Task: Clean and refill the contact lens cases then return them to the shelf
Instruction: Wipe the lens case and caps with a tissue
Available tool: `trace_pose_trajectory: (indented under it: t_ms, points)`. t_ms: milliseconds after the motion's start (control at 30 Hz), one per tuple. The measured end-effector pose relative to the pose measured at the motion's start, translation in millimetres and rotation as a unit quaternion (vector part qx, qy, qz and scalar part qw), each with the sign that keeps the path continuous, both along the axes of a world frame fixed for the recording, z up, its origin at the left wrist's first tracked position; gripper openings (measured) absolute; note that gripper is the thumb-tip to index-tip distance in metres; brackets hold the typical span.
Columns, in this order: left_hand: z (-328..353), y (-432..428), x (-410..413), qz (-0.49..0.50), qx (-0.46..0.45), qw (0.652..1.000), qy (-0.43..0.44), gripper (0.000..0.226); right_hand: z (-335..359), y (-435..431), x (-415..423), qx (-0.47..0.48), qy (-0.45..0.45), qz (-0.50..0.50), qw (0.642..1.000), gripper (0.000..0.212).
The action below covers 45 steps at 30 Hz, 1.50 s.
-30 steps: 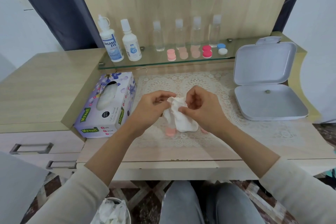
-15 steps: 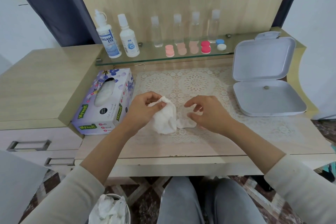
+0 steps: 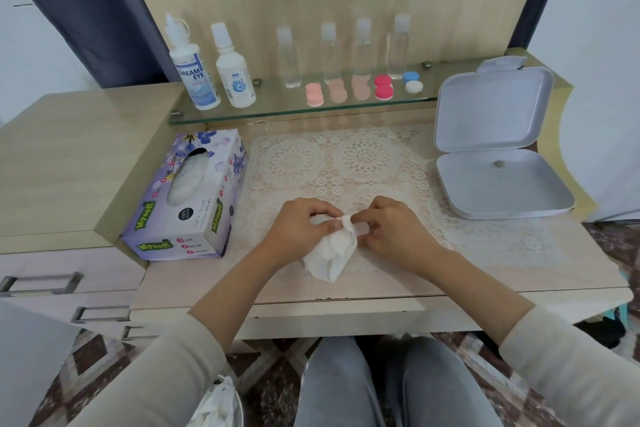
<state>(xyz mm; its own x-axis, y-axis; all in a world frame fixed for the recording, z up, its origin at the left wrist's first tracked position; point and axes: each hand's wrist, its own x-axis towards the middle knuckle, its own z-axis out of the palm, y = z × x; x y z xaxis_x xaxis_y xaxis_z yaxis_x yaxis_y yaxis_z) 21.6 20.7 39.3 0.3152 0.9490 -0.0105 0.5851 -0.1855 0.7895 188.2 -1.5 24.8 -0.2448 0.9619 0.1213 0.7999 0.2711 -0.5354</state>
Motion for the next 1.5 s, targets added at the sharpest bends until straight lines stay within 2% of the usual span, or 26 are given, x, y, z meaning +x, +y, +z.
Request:
trace_pose_trajectory:
  t_ms: [167, 267, 333, 400, 533, 633, 767, 1100, 1367, 1500]
  points:
    - [-18.4, -6.5, 3.3, 0.008, 0.138, 0.990, -0.001, 0.013, -14.8, -7.3, 3.0, 0.034, 0.039, -0.011, 0.999, 0.024]
    - [-26.9, -6.0, -1.6, -0.029, 0.285, 0.953, 0.096, 0.013, -22.7, -11.1, 3.0, 0.061, 0.071, -0.013, 0.996, 0.022]
    - [-31.1, -4.6, -4.6, -0.057, 0.341, 0.928, 0.136, 0.017, -26.9, -12.4, 2.6, 0.073, 0.075, -0.019, 0.994, 0.023]
    - [-32.4, -5.7, -7.0, -0.075, 0.369, 0.917, 0.135, 0.019, -28.9, -13.7, 2.1, 0.087, 0.077, -0.022, 0.993, 0.025]
    - [-34.3, -10.8, -11.4, -0.104, 0.388, 0.909, 0.109, 0.026, -29.5, -15.0, 2.1, 0.100, 0.077, -0.020, 0.992, 0.026]
    - [-41.1, -12.1, -15.0, -0.115, 0.411, 0.894, 0.140, 0.018, -31.5, -13.8, 2.8, 0.102, 0.072, -0.018, 0.992, 0.026]
    - [-51.9, -11.8, -18.7, -0.113, 0.427, 0.880, 0.173, 0.020, -33.3, -13.3, 2.9, 0.098, 0.075, -0.018, 0.992, 0.026]
    - [-57.7, -8.2, -15.0, -0.090, 0.393, 0.910, 0.093, 0.009, -37.9, -11.9, 3.6, 0.105, 0.074, -0.009, 0.992, 0.028]
    - [-54.6, -12.7, -14.5, -0.080, 0.400, 0.901, 0.148, 0.012, -39.4, -11.2, 2.9, 0.112, 0.076, -0.005, 0.991, 0.029]
    - [-57.1, -9.5, -17.9, -0.104, 0.406, 0.898, 0.136, 0.011, -39.3, -11.9, 2.5, 0.117, 0.074, -0.007, 0.990, 0.028]
